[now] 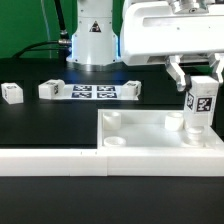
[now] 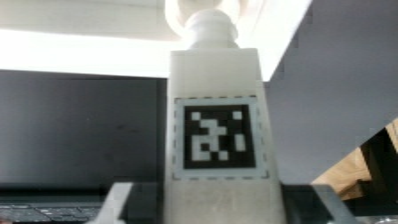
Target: Assemble square table
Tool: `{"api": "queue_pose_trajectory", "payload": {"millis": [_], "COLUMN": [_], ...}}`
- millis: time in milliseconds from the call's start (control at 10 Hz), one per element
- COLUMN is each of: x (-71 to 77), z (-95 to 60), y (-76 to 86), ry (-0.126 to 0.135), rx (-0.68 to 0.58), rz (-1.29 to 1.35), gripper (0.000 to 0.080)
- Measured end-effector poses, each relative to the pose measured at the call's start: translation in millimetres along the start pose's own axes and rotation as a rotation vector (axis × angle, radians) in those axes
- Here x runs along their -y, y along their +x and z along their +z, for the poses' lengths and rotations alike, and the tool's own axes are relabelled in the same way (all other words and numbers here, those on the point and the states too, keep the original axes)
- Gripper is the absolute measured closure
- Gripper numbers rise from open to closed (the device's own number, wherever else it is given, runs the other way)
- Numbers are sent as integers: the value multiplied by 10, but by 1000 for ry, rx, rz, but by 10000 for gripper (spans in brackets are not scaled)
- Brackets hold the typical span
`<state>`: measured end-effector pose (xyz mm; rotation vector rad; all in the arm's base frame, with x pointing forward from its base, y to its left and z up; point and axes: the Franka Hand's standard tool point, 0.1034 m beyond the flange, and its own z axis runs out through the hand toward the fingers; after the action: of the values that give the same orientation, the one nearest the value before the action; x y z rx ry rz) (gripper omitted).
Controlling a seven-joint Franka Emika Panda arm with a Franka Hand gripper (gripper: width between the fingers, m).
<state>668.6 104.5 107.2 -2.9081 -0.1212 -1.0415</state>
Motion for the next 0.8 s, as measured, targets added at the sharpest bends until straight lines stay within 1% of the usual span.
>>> {"api": "queue_pose_trajectory", "payload": {"millis": [100, 300, 600, 800], "x": [5, -2, -20, -12], "z": [22, 41, 108, 117], "y": [-35, -52, -160, -171], "ry": [0, -2, -5, -5], "rx": [6, 1, 18, 19], "rz": [-1, -1, -1, -1], "gripper": [509, 509, 509, 509]}}
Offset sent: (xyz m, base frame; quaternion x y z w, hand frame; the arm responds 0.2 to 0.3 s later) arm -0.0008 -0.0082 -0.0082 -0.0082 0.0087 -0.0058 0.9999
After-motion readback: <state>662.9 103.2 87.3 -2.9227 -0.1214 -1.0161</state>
